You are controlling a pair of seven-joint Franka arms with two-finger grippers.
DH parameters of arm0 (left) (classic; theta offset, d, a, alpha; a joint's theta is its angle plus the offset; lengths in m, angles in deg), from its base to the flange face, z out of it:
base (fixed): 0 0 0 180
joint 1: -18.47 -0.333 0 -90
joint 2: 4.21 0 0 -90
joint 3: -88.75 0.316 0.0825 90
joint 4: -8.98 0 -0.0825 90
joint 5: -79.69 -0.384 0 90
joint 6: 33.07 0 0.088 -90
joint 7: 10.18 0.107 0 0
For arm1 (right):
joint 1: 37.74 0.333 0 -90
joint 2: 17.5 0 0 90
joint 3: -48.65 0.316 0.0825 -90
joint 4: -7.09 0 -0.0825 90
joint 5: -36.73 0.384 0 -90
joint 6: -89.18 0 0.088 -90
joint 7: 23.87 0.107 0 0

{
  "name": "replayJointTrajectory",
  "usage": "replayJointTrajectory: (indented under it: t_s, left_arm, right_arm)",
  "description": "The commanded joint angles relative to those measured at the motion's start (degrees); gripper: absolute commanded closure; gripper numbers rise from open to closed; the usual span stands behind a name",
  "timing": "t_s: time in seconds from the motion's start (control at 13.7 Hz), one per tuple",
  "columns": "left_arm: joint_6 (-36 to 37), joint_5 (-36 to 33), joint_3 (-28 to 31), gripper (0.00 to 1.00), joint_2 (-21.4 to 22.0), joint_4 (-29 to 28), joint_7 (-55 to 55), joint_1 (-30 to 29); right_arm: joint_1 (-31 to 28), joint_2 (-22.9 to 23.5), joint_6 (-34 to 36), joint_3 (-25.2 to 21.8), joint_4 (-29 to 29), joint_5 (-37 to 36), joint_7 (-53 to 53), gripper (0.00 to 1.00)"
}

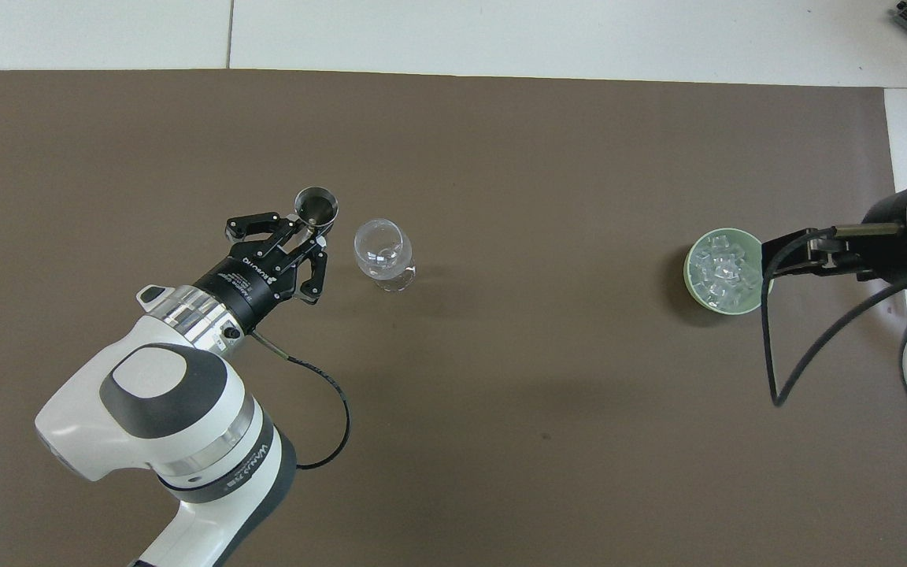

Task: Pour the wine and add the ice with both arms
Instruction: 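Lift the jigger with the left gripper and carry it toward the glass, then position the held jigger over the wine glass rim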

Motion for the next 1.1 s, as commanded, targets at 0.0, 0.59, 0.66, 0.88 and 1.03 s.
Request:
replayJointTrajectory:
  t_s: [0.0,0.59,0.66,0.88,1.03]
  left_arm:
    - [-3.3,-0.7,0.5,1.00,-1.6,1.9,0.1,2.4]
    - [-6.5,-7.5,0.5,1.00,-2.8,3.2,0.2,4.5]
    - [-6.9,-8.3,0.5,1.00,-3.1,3.2,0.2,4.5]
    - [-9.6,-12.6,0.5,1.00,-4.0,3.7,0.2,4.6]
    - [-10.0,-13.5,0.5,1.00,-4.4,3.8,0.3,4.6]
  right_arm:
    - [-0.3,-0.7,0.4,0.2,0.6,0.1,-1.2,0.00]
    - [-0.3,-0.7,0.4,0.2,0.6,0.1,-1.2,0.00]
    - [-0.3,-0.7,0.4,0.2,0.6,0.1,-1.2,0.00]
    - [-0.3,-0.7,0.4,0.2,0.6,0.1,-1.2,0.00]
    - [-0.3,-0.7,0.4,0.2,0.6,0.1,-1.3,0.00]
